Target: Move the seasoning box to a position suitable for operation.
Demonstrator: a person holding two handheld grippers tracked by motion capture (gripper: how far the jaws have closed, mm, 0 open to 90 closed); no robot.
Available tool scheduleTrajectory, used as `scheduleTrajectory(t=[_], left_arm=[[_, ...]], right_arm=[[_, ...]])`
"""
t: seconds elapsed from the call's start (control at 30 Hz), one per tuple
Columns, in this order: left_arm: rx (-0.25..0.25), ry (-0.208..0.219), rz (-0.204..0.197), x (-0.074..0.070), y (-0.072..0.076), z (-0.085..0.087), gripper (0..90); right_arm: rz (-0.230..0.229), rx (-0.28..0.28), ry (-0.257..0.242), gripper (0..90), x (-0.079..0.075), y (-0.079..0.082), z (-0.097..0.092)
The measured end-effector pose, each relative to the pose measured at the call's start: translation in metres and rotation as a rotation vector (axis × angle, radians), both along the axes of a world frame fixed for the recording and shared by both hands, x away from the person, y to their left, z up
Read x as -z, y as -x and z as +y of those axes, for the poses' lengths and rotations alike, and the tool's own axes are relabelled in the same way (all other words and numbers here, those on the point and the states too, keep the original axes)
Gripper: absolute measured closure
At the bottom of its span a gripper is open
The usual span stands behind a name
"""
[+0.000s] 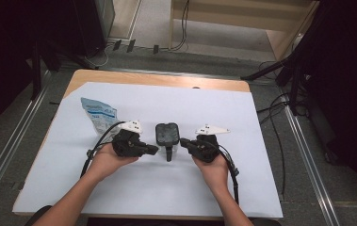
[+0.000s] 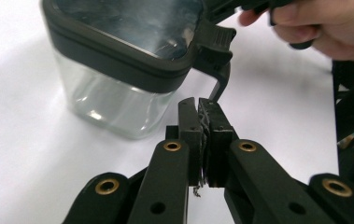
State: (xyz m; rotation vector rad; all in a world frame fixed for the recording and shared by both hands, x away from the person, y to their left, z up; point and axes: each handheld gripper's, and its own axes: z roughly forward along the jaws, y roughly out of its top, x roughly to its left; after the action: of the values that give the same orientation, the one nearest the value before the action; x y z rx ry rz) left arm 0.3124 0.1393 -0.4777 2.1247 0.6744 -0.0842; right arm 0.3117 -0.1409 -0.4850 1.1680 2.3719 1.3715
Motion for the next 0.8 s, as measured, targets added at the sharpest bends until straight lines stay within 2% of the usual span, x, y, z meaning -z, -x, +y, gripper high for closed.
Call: scheduleTrajectory(t=[0.17, 0.3, 0.43, 0.53, 0.67, 0.8], left_arm=[[-0.020, 0.026, 0.001, -0.003, -0.004, 0.011, 90.0], [-0.020, 0.017, -0.007, -0.003, -0.008, 0.013, 90.0], [-0.033, 0.025, 0.001, -0.004, -0.013, 0.017, 90.0], [-0.035, 0.026, 0.002, -0.004, -0.015, 0.019, 90.0], [-0.040, 0.026, 0.004, -0.004, -0.016, 0.022, 90.0], [-0.045, 0.028, 0.010, -0.005, -0.016, 0.025, 90.0]], right_arm=[[0.005, -0.008, -0.014, 90.0, -0.002, 0.013, 0.000], [0.012, -0.027, -0.012, 90.0, -0.002, 0.024, 0.003], [0.010, -0.047, -0.003, 90.0, -0.004, 0.033, 0.008], [0.020, -0.068, -0.008, 90.0, -0.003, 0.040, 0.015], [0.008, -0.111, 0.000, 90.0, -0.004, 0.048, 0.025], [0.016, -0.142, -0.003, 90.0, -0.001, 0.051, 0.036]])
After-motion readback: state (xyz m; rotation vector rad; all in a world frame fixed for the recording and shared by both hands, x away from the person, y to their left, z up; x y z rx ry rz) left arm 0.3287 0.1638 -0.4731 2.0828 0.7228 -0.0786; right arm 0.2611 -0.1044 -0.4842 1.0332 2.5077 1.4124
